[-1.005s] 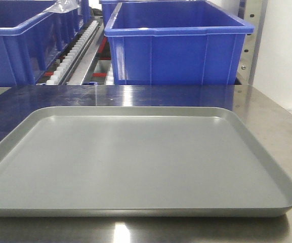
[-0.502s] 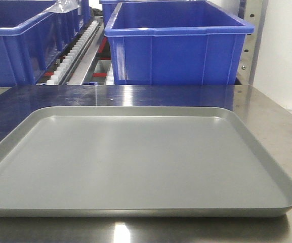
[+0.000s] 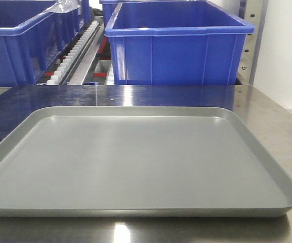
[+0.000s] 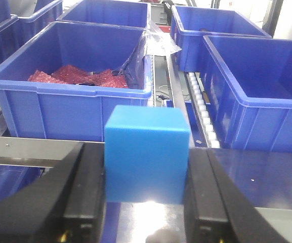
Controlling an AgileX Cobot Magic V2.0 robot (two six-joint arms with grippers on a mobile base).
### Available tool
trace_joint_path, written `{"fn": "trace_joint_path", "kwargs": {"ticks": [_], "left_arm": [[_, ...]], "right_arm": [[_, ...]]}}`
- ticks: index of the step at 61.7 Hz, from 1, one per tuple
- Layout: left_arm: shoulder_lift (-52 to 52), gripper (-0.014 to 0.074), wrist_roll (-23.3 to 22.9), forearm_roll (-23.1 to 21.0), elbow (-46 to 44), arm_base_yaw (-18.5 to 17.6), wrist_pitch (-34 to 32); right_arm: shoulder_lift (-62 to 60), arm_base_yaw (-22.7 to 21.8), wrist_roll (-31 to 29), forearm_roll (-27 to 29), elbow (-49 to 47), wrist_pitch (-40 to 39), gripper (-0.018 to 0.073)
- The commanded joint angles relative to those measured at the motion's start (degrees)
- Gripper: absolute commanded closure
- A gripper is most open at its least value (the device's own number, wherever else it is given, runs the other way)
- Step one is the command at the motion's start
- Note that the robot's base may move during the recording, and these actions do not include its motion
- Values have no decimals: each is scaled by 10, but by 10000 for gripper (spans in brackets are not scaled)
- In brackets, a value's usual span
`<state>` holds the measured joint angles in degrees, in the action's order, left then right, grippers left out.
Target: Sort and place red and blue blocks on shelf
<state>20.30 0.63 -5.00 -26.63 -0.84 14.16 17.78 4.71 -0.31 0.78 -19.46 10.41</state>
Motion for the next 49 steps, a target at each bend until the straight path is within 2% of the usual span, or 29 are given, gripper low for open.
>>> {"fn": "trace_joint_path", "kwargs": {"ticks": [1, 49], "left_arm": [[9, 472, -6, -1, -18, 0, -56], [10, 472, -6, -1, -18, 0, -56]], "right_arm": [[2, -3, -3, -4, -16, -50, 438], [2, -3, -3, -4, -16, -50, 438]]}}
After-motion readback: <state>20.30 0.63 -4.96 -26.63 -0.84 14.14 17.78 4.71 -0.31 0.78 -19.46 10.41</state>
